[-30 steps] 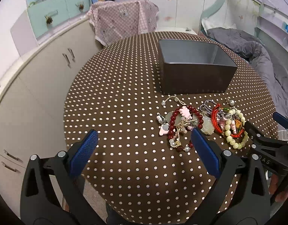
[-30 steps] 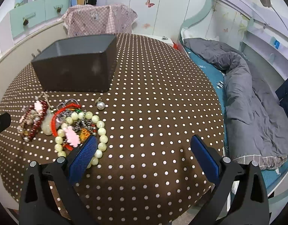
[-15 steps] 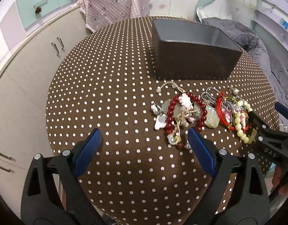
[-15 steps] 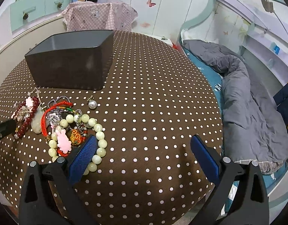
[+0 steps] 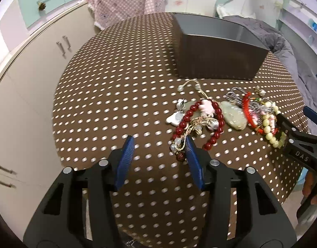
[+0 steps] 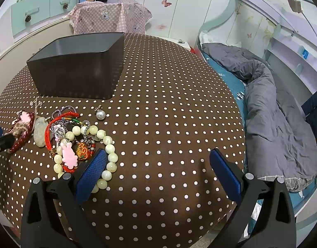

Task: Organize jewelry
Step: 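Grasp the cream bead bracelet with the right tool while the left tool grasps the dark red bead bracelet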

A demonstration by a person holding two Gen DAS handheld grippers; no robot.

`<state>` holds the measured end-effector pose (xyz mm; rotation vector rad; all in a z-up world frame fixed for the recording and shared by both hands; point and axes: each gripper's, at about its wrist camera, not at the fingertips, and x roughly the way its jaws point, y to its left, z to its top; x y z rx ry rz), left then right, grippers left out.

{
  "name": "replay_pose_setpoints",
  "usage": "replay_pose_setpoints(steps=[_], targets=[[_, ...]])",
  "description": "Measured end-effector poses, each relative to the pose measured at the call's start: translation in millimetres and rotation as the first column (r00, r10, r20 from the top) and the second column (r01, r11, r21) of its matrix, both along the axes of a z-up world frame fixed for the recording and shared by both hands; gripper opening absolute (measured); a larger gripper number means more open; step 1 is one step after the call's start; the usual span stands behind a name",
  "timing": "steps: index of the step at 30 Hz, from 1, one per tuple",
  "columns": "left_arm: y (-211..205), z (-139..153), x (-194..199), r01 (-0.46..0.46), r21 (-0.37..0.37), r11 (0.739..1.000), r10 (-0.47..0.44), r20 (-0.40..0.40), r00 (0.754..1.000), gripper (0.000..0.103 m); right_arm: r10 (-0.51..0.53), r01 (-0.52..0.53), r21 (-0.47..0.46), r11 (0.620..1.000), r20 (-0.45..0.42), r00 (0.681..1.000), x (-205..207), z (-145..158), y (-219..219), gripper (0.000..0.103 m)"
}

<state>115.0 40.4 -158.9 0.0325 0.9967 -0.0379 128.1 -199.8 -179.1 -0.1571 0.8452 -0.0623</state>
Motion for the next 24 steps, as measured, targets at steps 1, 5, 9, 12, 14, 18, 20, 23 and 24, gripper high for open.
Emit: replay_pose_setpoints(steps=[1,5,9,12,14,18,20,23,24], targets=[[2.8,0.5,-0.8,-0.010,0.003,1.000,0.010,-0.004,1.000,0.050,0.000,0.000,-0.002,1.000,0.001,1.000,-0.6,-0.1,0.0,0.095],[12.0,0.2,-5.5,-0.037,0.018,0.999,0.038,-0.010,0.999,0.050,0.004,-0.004,0.008,1.000,0.003,1.000,-4.1,-1.7,-2.1,0.092],[14.4,-0.3,-9.1,-0.022,0.025,0.999,0.022,0.005,1.000,0.031,0.041,-0.041,0.051,0.998,-0.002,0.999,-10.8,-0.9,-1.2,0.065],[14.5,-0.4,-11.7,-0.004,0.040,0.999,0.003,0.021,1.000,0.012,0.095,-0.093,0.101,0.991,-0.013,0.995,-14.4,0.3,0.8,0.041],[14.6,-0.6,-12.7,-0.009,0.051,0.999,0.008,0.029,1.000,0.011,0.119,-0.117,0.116,0.986,-0.015,0.993,-16.7,1.2,3.4,0.018],[16.9,1.5,-12.9,-0.016,0.040,0.999,0.014,0.039,0.999,0.010,0.133,-0.128,0.136,0.982,-0.021,0.991,-18.7,3.6,2.1,0.009],[18.6,2.7,-12.0,-0.018,0.031,0.999,0.017,0.042,0.999,0.007,0.130,-0.125,0.152,0.980,-0.018,0.991,-20.1,5.4,-0.5,0.008],[22.2,8.0,-6.8,-0.020,0.022,1.000,0.018,0.059,0.998,0.007,0.124,-0.123,0.151,0.981,0.001,0.992,-21.5,13.3,-1.6,0.008],[23.1,10.3,-5.3,-0.016,0.013,1.000,0.015,0.065,0.998,0.007,0.124,-0.124,0.154,0.980,0.007,0.992,-22.6,15.9,-2.2,0.008]])
